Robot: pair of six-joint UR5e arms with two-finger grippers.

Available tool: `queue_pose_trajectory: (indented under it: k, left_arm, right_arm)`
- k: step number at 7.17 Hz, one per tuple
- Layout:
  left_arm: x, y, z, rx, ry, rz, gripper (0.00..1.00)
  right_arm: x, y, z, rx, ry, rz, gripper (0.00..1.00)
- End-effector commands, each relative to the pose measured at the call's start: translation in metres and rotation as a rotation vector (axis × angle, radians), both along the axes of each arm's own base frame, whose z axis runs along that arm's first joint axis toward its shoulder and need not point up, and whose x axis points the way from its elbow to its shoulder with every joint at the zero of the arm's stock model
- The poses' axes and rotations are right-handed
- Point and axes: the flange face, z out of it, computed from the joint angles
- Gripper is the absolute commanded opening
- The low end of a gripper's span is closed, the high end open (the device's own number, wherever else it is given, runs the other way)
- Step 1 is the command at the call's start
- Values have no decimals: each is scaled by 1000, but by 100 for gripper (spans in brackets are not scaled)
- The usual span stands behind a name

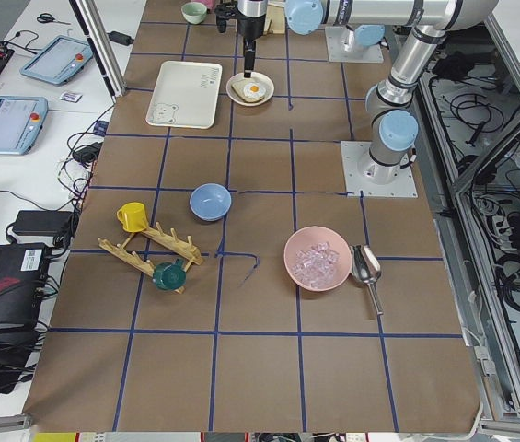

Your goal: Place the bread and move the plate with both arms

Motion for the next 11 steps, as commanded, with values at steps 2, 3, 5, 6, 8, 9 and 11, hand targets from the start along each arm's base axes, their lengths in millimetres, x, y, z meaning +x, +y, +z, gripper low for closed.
queue_pose_trajectory:
  k: [2, 3, 5, 6, 8, 9, 11]
  left_arm:
    - [-1, 0, 0, 0, 0, -1, 100]
    - [0, 0, 0, 2, 0, 0, 100]
    - [0, 0, 0, 0, 0, 0, 100]
    - [0, 0, 0, 0, 0, 0, 100]
    - [0, 0, 0, 2, 0, 0, 100]
    - [0, 0, 0, 0, 0, 0, 100]
    - [0, 0, 0, 0, -2, 0, 100]
  right_arm:
    - [-1, 0, -5, 8, 0, -1, 100]
    - [-1, 0, -7, 12, 0, -1, 100]
    - [-2, 0, -9, 14, 0, -3, 100]
    - [-2, 0, -9, 12, 0, -3, 100]
    - [-4, -2, -20, 35, 2, -1, 100]
    - [-22, -17, -69, 93, 33, -32, 100]
    - [-51, -9, -149, 125, 211, -80, 100]
